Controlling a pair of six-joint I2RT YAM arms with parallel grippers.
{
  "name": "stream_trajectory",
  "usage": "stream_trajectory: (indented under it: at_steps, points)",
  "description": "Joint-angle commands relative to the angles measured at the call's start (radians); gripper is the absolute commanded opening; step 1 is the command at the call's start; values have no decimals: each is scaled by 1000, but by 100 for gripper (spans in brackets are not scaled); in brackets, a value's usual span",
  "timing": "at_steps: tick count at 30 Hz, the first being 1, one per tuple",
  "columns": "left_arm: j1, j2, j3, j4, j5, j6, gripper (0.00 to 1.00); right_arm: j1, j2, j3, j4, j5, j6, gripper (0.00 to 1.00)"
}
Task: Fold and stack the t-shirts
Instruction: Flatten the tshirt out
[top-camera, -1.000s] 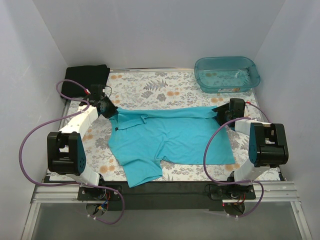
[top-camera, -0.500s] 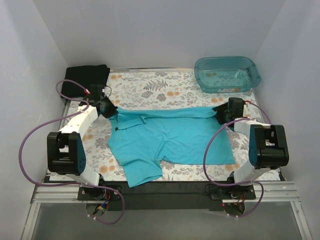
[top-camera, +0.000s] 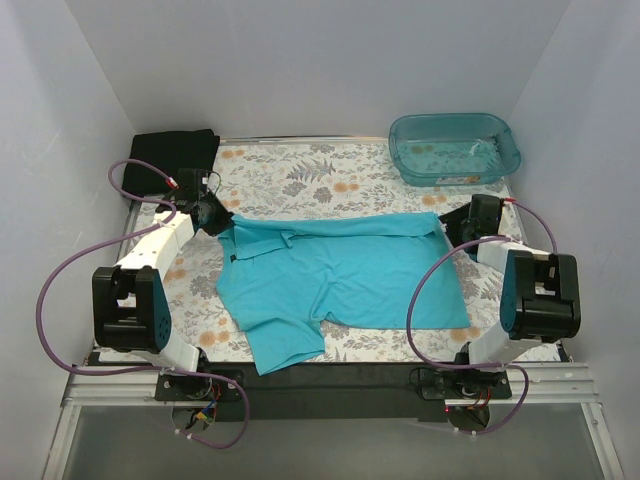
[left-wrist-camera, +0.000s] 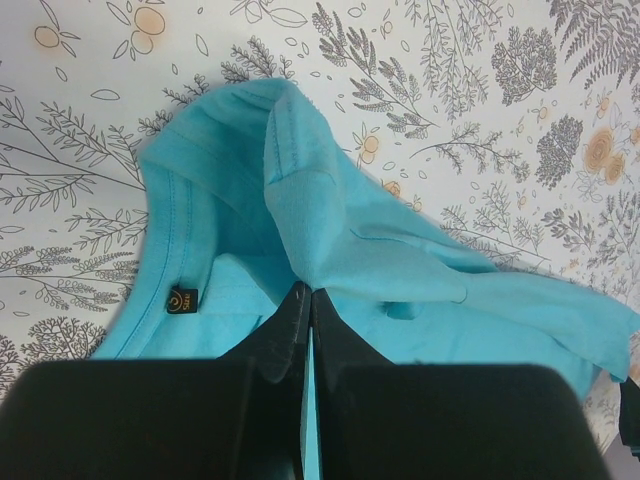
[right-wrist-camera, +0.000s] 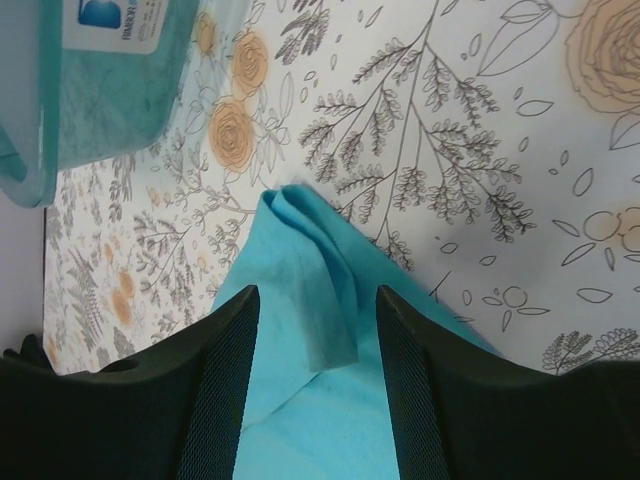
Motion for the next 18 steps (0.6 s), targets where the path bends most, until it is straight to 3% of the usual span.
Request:
stream_trajectory:
  at_steps: [1,8,18]
  points:
    - [8,-53,1,-3,10,0,0,2,-68,-19,38,-31,-32,49]
    - [8,-50,2,0,19,-4,0,60,-112,-63,36,-20,33,50]
    - [8,-60,-4,1,23,-4,0,129,-37,-2,36,4,60,50]
